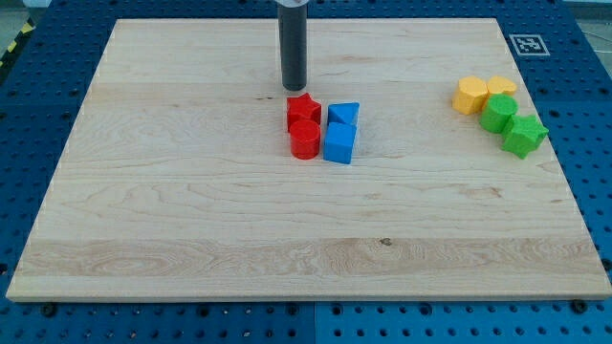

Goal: Keep arm on top of blue triangle

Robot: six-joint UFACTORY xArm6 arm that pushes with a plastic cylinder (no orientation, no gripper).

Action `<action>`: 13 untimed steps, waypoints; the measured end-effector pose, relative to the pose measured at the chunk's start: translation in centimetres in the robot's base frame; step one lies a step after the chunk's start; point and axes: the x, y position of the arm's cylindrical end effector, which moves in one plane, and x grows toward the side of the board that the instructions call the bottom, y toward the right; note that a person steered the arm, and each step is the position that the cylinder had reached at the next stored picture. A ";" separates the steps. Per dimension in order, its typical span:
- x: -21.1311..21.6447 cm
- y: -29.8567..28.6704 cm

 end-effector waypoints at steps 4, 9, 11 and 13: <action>1.4 3.9; 3.3 4.3; 3.4 4.3; 3.4 4.6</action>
